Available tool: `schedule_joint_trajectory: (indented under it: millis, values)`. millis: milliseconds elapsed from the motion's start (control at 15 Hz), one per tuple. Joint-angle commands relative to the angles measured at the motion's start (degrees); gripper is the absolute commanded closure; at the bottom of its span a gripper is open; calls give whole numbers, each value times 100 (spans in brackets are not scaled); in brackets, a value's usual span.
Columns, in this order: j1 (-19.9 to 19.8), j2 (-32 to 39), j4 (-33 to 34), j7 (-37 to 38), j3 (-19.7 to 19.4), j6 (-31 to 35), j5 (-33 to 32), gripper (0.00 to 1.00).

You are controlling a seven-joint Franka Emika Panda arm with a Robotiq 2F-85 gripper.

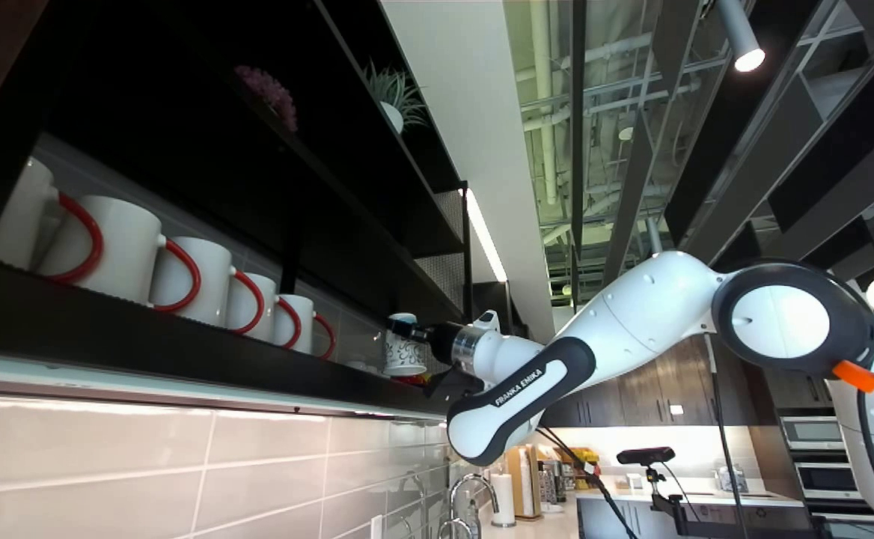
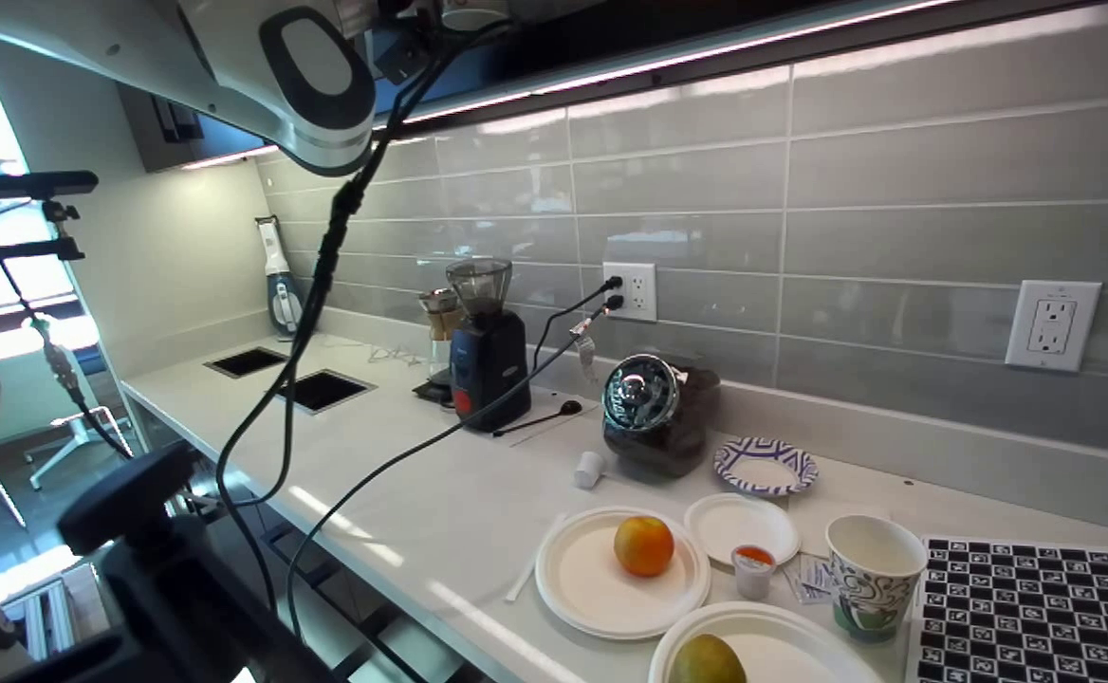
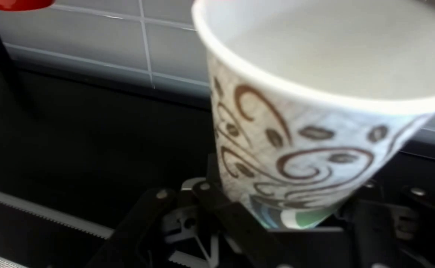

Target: Turn the cup upside down, then place it on the shelf

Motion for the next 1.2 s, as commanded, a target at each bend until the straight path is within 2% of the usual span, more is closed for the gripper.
schedule_joint_trajectory:
  millis: [0,133,267,400,600,667,733,800,1133]
  values:
    - [-505,-531,303,-574,816,161,-85,60]
    - [-874,-664,393,-830,1323,241,-44,60]
    - [-1433,-789,486,-1083,2000,421,15,60]
    - [-2210,-859,593,-1238,2856,499,28,60]
    - [-3557,-625,836,-1046,4129,540,42,60]
    - [-3275,-188,950,-435,3527,536,-46,60]
    - [-4256,-512,1037,-880,4794,529,11,60]
    - [-4525,-440,1123,-874,5031,509,28,60]
    - [-6622,-335,1610,-1129,7345,460,46,60]
